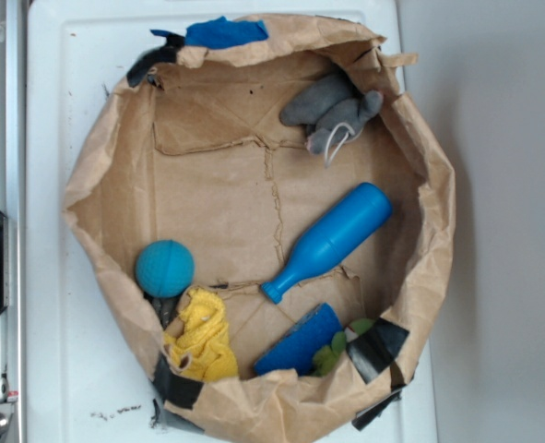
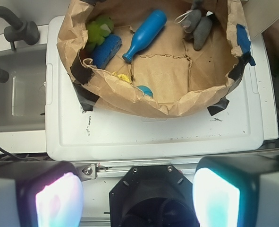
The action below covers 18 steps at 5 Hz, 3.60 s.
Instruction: Grab the gray animal.
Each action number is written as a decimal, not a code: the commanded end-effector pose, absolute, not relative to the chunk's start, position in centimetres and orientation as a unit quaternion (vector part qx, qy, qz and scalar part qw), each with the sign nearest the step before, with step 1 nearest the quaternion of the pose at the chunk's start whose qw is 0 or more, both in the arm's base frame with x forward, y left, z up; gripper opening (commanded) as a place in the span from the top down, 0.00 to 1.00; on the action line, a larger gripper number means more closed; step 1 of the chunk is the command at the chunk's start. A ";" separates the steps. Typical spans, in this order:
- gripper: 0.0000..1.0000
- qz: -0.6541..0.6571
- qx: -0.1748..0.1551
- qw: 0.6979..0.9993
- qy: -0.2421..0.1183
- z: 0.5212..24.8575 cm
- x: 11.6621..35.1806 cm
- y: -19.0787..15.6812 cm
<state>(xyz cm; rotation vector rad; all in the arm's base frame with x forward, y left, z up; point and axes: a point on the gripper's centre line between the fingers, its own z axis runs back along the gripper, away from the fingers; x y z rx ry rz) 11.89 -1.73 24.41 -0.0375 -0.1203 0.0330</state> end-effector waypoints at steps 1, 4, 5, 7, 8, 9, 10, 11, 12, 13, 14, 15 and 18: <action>0.00 0.017 -0.019 0.998 -0.060 24.4 11.9 -1.7; 0.00 -0.020 0.014 0.991 -0.134 20.3 21.6 1.6; 0.00 -0.007 0.001 0.987 -0.159 18.7 24.3 1.7; 0.00 0.090 -0.062 0.985 -0.134 15.5 27.1 2.0; 0.00 0.138 -0.052 0.980 -0.133 14.5 28.0 2.9; 0.00 0.214 -0.042 0.964 -0.152 14.6 28.2 4.5; 0.00 0.214 -0.042 0.964 -0.152 14.6 28.2 4.5; 0.00 0.214 -0.042 0.964 -0.152 14.6 28.2 4.5; 0.00 0.214 -0.042 0.964 -0.152 14.6 28.2 4.5; 0.00 0.214 -0.042 0.964 -0.152 14.6 28.2 4.5; 0.00 0.253 -0.034 0.950 -0.179 12.4 29.0 5.3; 0.00 0.264 -0.033 0.946 -0.186 12.0 29.0 5.5; 0.00 0.379 -0.004 0.906 -0.189 9.2 30.7 8.6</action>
